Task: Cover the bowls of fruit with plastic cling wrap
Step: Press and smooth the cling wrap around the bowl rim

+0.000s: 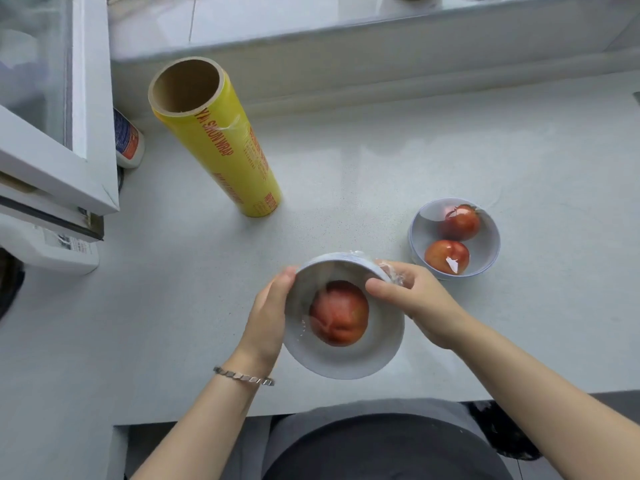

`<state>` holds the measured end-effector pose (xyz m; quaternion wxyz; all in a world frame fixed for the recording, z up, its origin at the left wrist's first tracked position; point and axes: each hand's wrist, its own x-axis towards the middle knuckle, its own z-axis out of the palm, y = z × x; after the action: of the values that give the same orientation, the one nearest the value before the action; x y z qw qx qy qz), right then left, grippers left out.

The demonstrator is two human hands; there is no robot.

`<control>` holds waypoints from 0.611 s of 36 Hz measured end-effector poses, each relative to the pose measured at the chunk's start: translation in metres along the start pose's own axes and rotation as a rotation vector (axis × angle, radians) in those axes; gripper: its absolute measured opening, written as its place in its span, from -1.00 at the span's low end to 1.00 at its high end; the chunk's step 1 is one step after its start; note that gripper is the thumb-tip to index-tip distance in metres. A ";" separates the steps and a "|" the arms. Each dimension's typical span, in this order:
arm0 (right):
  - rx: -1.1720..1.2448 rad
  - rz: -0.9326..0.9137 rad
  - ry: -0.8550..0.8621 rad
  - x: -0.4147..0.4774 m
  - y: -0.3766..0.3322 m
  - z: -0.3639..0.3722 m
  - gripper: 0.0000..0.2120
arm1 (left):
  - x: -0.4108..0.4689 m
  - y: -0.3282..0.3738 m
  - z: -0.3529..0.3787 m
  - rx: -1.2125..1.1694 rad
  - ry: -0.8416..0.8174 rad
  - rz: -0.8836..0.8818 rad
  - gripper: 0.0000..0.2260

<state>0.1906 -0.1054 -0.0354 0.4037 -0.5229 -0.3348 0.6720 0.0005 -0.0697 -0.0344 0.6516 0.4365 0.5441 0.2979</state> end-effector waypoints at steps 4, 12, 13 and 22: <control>-0.038 0.023 -0.033 -0.003 0.000 -0.002 -0.69 | 0.008 0.009 -0.003 0.154 -0.198 0.039 -0.61; -0.061 0.043 -0.047 -0.007 -0.002 0.003 -0.75 | 0.008 -0.003 0.008 0.177 -0.203 0.070 -0.32; -0.087 0.052 -0.047 -0.007 -0.003 0.002 -0.70 | 0.007 -0.005 0.009 0.172 -0.169 0.080 -0.31; -0.284 0.179 0.050 -0.002 -0.020 -0.002 -0.76 | -0.004 -0.008 0.011 0.233 -0.067 0.091 -0.61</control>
<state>0.1969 -0.0980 -0.0180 0.2725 -0.6191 -0.3681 0.6379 0.0093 -0.0798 -0.0396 0.6002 0.5432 0.5327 0.2469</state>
